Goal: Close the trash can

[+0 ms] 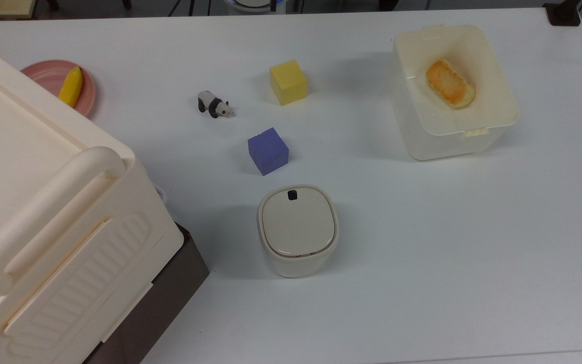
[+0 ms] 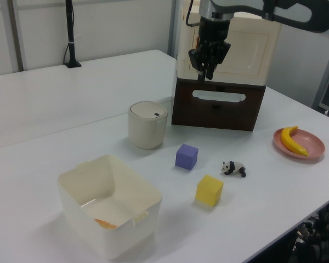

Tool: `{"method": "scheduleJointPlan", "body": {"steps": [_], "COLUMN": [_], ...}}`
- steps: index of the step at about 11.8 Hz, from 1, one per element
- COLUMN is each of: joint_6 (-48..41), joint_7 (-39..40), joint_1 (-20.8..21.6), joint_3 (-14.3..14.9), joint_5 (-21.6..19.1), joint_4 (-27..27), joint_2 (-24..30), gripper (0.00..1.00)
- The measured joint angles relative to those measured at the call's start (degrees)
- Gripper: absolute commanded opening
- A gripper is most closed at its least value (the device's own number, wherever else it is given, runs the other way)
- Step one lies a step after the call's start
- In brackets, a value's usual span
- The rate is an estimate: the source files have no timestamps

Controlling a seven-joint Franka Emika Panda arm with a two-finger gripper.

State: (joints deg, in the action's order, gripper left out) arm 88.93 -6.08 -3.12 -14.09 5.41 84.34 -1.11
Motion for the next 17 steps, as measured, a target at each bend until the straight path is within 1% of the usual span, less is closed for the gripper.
{"method": "scheduleJointPlan", "body": {"steps": [1, 2, 3, 4, 17], "joint_6": [0.0, 0.0, 0.0, 0.0, 0.0], "joint_7": [0.4, 1.4, 2.2, 2.4, 2.6], "joint_1": [0.0, -0.1, -0.3, -0.3, -0.3], "joint_3": [0.7, 1.5, 1.8, 1.9, 2.0], "joint_5": [0.0, 0.0, 0.0, 0.0, 0.2], "joint_4": [0.1, 0.1, 0.2, 0.2, 1.1], "joint_2": [0.2, 0.2, 0.2, 0.2, -0.1], "gripper": [0.64, 0.79, 0.84, 1.0, 1.0]}}
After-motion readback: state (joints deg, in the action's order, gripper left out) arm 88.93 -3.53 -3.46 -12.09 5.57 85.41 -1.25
